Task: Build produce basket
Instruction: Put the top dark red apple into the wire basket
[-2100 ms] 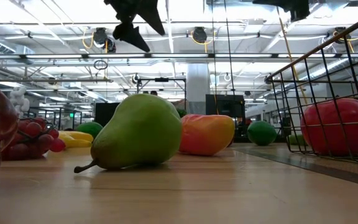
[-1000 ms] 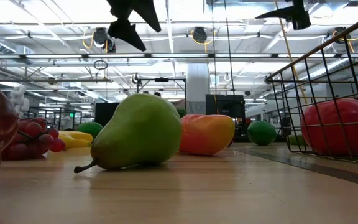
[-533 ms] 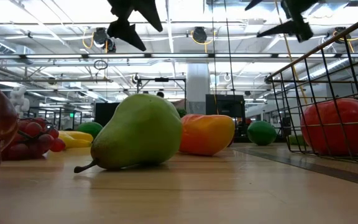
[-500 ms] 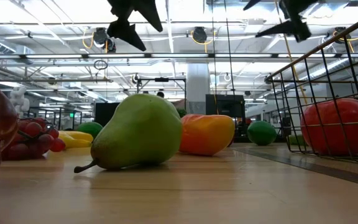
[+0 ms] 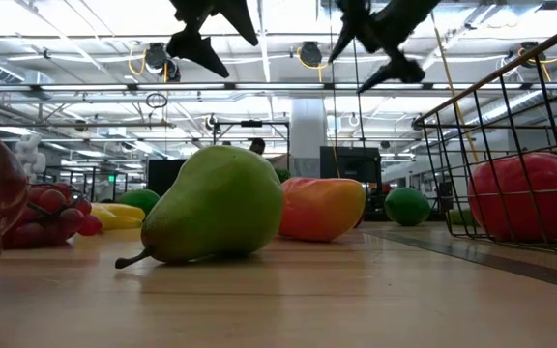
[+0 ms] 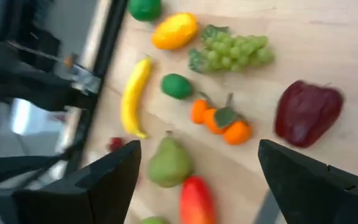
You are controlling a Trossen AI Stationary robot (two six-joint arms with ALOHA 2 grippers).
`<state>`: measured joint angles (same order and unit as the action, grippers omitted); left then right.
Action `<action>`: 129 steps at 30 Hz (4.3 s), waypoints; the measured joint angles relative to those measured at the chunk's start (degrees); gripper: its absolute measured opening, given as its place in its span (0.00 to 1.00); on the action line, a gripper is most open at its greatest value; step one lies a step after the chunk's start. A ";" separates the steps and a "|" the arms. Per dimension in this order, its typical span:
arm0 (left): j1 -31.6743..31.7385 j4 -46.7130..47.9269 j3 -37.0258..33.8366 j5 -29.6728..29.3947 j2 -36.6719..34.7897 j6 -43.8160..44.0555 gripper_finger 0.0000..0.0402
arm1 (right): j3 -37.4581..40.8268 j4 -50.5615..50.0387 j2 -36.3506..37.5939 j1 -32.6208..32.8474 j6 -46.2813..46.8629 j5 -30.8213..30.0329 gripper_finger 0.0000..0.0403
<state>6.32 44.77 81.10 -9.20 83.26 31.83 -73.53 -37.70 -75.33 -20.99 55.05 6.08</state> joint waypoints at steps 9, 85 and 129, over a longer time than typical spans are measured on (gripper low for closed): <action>-2.67 -0.05 0.00 -1.38 0.00 4.63 0.99 | -0.34 2.94 -8.36 -3.48 1.12 4.82 0.82; -2.59 0.46 0.00 -5.42 -0.02 -1.89 0.99 | 1.98 0.92 -4.53 -5.19 -20.47 -1.48 0.75; -14.63 -31.21 0.07 -4.86 -0.02 14.35 0.99 | 1.95 20.29 31.98 13.57 -25.71 4.71 0.75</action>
<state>-8.31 13.56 81.17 -14.05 83.24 46.17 -71.57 -17.41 -43.35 -7.42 29.34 10.79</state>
